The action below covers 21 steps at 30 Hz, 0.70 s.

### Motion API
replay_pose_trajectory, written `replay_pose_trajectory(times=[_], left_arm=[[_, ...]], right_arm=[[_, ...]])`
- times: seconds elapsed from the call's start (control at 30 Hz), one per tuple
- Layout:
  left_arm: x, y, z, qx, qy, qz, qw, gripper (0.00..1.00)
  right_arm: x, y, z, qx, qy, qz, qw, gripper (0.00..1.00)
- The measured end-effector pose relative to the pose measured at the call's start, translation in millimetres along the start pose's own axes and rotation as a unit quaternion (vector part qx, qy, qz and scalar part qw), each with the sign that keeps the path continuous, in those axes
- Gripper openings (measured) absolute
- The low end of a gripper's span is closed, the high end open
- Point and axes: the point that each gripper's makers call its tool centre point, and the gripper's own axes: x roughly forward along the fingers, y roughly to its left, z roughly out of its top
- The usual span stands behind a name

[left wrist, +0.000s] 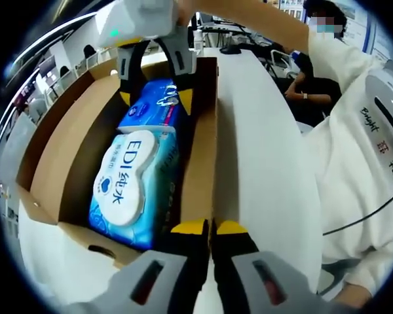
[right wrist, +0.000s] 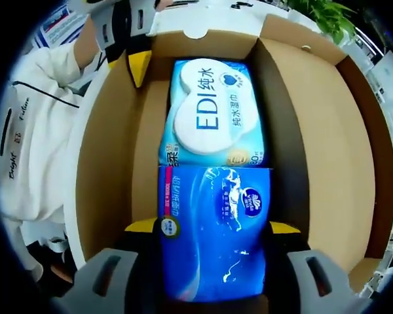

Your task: Operate the shoe box by opening the lid, removing the specified soft item, and placing it in the target area until the item is outside and the box remains undamaged.

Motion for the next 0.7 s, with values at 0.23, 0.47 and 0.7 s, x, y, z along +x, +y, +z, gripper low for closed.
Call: replay_pose_trajectory(times=[0.23, 0.47, 0.7], left_arm=[[-0.3, 0.1, 0.1, 0.001, -0.003, 0.003, 1.0, 0.02], [-0.8, 0.2, 0.4, 0.005, -0.006, 0.004, 1.0, 0.02], [-0.9, 0.1, 0.1, 0.002, -0.003, 0.001, 1.0, 0.01]], right_arm=[[15.0, 4.7, -1.1, -0.004, 0.032, 0.007, 0.9995, 0.73], [26.9, 11.1, -4.5, 0.004, 0.08, 0.04, 0.996, 0.8], [23.0, 2.7, -5.4, 0.002, 0.081, 0.034, 0.9961, 0.81]])
